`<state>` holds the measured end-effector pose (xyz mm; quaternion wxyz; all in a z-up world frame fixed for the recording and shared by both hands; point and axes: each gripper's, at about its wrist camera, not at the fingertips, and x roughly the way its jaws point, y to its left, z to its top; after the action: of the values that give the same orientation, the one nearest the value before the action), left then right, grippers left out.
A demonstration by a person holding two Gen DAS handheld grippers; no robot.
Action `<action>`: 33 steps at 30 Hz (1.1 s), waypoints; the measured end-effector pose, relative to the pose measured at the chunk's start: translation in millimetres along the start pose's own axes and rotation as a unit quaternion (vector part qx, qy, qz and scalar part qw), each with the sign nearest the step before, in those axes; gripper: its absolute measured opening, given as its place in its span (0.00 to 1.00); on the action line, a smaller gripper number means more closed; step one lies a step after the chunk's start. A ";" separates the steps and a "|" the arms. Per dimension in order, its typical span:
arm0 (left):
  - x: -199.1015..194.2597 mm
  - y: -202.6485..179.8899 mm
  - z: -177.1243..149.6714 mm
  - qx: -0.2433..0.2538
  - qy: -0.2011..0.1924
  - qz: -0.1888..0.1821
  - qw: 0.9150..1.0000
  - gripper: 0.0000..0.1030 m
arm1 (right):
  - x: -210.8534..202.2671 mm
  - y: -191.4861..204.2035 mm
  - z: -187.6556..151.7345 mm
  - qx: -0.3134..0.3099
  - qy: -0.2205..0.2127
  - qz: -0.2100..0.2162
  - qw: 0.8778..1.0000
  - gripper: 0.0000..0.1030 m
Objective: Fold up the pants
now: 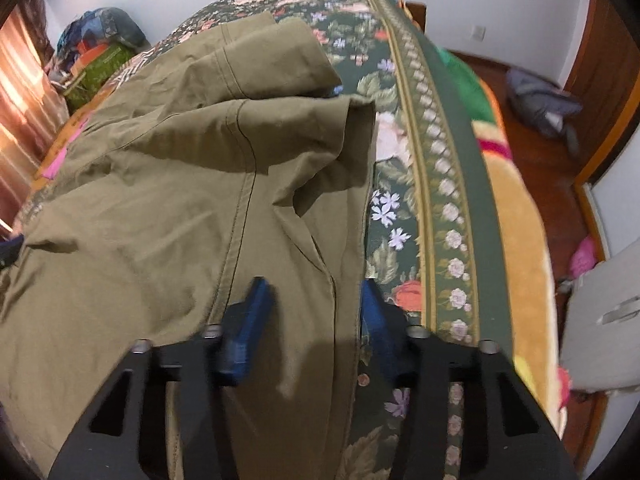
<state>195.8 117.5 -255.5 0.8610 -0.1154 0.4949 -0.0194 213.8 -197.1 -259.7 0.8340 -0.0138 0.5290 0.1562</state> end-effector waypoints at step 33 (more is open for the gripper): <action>-8.8 27.6 58.6 0.004 -0.007 0.029 1.000 0.52 | -56.9 22.5 16.1 -0.007 -0.069 0.025 0.997 0.49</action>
<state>239.3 156.1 -225.7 0.8652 -0.0978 0.4918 0.0049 199.4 -186.7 -199.0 0.8642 0.0042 0.4695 0.1809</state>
